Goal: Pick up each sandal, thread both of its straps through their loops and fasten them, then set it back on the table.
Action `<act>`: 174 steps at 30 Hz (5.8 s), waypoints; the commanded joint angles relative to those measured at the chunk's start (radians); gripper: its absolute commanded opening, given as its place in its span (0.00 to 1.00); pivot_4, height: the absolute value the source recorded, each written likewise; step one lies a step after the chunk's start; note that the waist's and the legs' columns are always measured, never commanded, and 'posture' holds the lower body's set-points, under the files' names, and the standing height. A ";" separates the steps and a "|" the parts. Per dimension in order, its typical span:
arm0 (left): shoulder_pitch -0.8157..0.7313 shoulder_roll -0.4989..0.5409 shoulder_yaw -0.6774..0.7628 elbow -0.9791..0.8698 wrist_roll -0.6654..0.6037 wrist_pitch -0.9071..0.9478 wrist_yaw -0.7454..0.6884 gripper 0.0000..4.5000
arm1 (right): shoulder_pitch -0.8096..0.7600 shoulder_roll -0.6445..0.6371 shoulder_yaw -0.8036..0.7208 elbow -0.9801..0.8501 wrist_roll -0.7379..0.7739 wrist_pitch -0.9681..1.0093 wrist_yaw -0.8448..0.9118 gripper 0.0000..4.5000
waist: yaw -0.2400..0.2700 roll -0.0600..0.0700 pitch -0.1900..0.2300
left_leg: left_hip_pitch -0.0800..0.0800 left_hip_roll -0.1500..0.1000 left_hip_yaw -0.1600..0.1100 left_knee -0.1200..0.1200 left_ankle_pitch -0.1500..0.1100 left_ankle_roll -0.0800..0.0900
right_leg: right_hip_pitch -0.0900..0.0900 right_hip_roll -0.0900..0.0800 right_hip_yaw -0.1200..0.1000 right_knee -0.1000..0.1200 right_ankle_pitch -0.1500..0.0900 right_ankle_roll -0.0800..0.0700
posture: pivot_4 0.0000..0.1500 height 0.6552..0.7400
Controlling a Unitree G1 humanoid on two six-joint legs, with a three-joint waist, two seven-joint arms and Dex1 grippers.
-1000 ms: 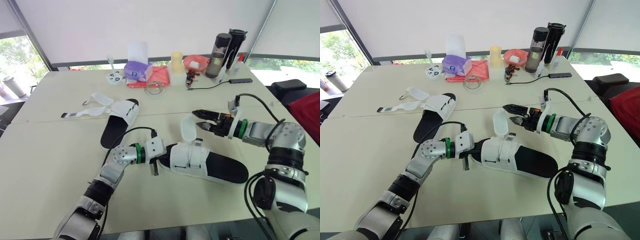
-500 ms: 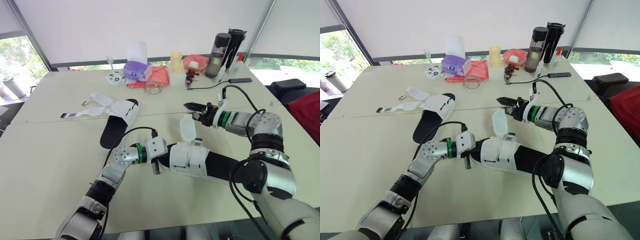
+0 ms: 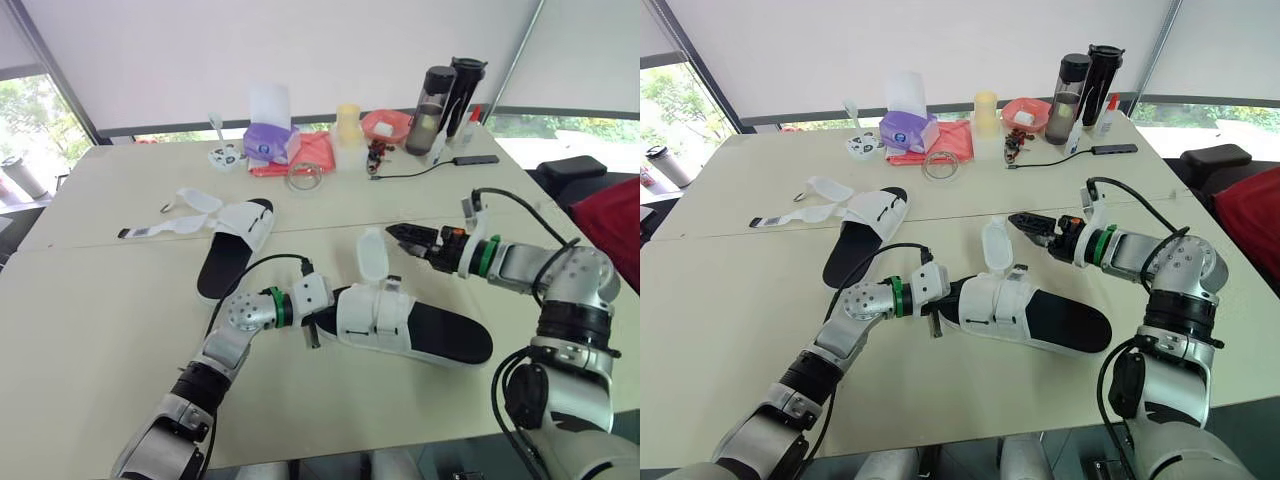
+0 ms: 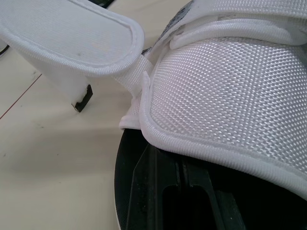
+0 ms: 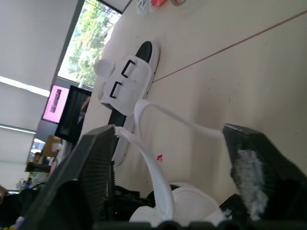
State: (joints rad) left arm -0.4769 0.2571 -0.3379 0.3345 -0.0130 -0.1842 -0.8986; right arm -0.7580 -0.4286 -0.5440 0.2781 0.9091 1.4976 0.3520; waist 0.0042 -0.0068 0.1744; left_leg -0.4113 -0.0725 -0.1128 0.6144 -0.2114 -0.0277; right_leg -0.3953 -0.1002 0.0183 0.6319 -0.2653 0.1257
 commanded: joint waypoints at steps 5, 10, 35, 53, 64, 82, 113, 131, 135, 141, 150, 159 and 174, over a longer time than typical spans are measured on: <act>0.011 0.006 -0.019 0.029 0.023 0.005 -0.010 0.00 | -0.036 0.088 -0.167 -0.015 0.030 0.112 -0.122 0.99 | 0.000 0.000 0.000 | 0.000 0.000 0.000 -0.001 0.000 0.000 | 0.000 0.000 0.000 0.000 0.000 0.000 | 1.00 1.00; 0.003 0.003 -0.019 0.041 0.029 0.002 -0.004 0.00 | -0.088 0.126 -0.203 0.047 0.017 0.105 -0.144 0.99 | 0.000 0.001 0.000 | 0.000 0.000 0.000 -0.001 0.000 0.000 | 0.000 0.000 0.000 0.000 0.000 0.000 | 1.00 1.00; 0.012 -0.003 -0.024 0.065 0.045 -0.025 0.037 0.00 | -0.203 0.123 -0.044 0.278 -0.080 -0.087 -0.103 0.35 | 0.000 0.001 0.000 | 0.001 0.000 0.000 0.000 0.000 0.000 | 0.000 0.001 0.000 0.001 0.000 0.000 | 1.00 1.00; 0.007 -0.018 -0.028 0.087 0.047 -0.032 0.048 0.00 | -0.119 -0.031 0.131 0.071 -0.059 -0.116 0.184 0.40 | 0.004 0.001 0.000 | 0.001 0.000 0.000 0.000 0.000 0.000 | 0.001 0.001 0.000 0.000 0.000 0.000 | 1.00 1.00; -0.001 -0.014 -0.025 0.105 0.059 -0.045 0.054 0.00 | -0.117 -0.131 0.381 0.156 -0.178 -0.233 0.441 0.85 | 0.006 0.001 0.000 | 0.001 0.000 0.000 0.001 0.000 0.000 | 0.001 0.001 0.000 0.000 0.000 0.000 | 1.00 1.00; -0.003 -0.020 -0.017 0.121 0.076 -0.050 0.095 0.00 | -0.261 -0.029 0.363 0.398 -0.210 -0.339 0.547 0.85 | 0.009 0.001 0.000 | 0.001 -0.001 -0.001 0.002 0.000 -0.001 | 0.002 0.001 0.000 0.000 0.001 -0.001 | 1.00 1.00; 0.009 -0.017 -0.031 0.136 0.073 -0.050 0.070 0.00 | 0.410 -0.212 0.535 -0.678 -0.552 -1.224 0.726 0.01 | 0.007 0.000 0.000 | 0.002 0.000 -0.001 0.001 0.000 -0.002 | 0.003 0.001 -0.001 -0.002 -0.001 0.007 | 1.00 1.00; -0.005 -0.028 -0.034 0.172 0.073 -0.062 0.035 0.00 | 0.685 -0.313 0.542 -0.641 -0.852 -1.732 0.562 0.77 | 0.014 -0.001 0.000 | 0.003 0.000 -0.002 0.001 0.000 -0.001 | 0.006 0.000 0.000 -0.003 -0.001 0.000 | 1.00 1.00; 0.004 -0.019 -0.031 0.150 0.068 -0.057 0.026 0.00 | 0.792 -0.307 0.407 -0.802 -0.533 -1.316 0.486 0.77 | 0.011 -0.001 0.000 | 0.003 0.000 -0.002 0.001 0.000 -0.001 | 0.006 -0.001 0.000 -0.003 -0.001 -0.001 | 1.00 1.00; 0.024 -0.007 -0.019 0.052 0.016 -0.011 -0.017 0.00 | 1.031 -0.453 0.149 -0.972 0.313 -0.765 0.372 0.77 | 0.011 -0.002 0.000 | 0.002 0.000 -0.002 0.000 0.000 0.000 | 0.006 -0.002 0.000 -0.004 -0.002 -0.001 | 1.00 1.00; 0.051 -0.002 -0.032 -0.026 -0.032 0.058 -0.089 0.00 | 1.094 -0.488 0.269 -1.040 0.197 -0.721 0.371 0.77 | 0.011 -0.002 0.000 | 0.001 0.000 0.001 0.000 -0.003 0.003 | 0.007 -0.002 -0.001 -0.013 -0.001 -0.001 | 1.00 1.00; 0.090 0.019 -0.035 -0.109 -0.082 0.132 -0.160 0.00 | 1.039 -0.452 0.382 -0.984 0.036 -0.747 0.373 0.77 | 0.013 -0.003 0.000 | -0.001 0.000 0.001 -0.001 -0.004 0.005 | 0.007 -0.003 -0.001 -0.016 -0.001 0.000 | 1.00 1.00; 0.103 0.020 -0.053 -0.178 -0.103 0.218 -0.207 0.00 | 0.939 -0.356 0.480 -0.901 0.041 -0.683 0.380 0.77 | 0.014 -0.002 0.000 | -0.001 0.000 0.001 0.000 -0.004 0.005 | 0.007 -0.003 -0.001 -0.016 -0.001 0.000 | 1.00 1.00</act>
State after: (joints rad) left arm -0.3839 0.2795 -0.3520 0.1529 -0.1262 0.0316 -1.0921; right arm 0.1910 -0.7915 -0.0546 -0.6134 0.9281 0.8108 0.7318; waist 0.0180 -0.0090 0.1742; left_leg -0.4121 -0.0731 -0.1117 0.6142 -0.2153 -0.0228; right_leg -0.3883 -0.1029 0.0171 0.6164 -0.2667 0.1257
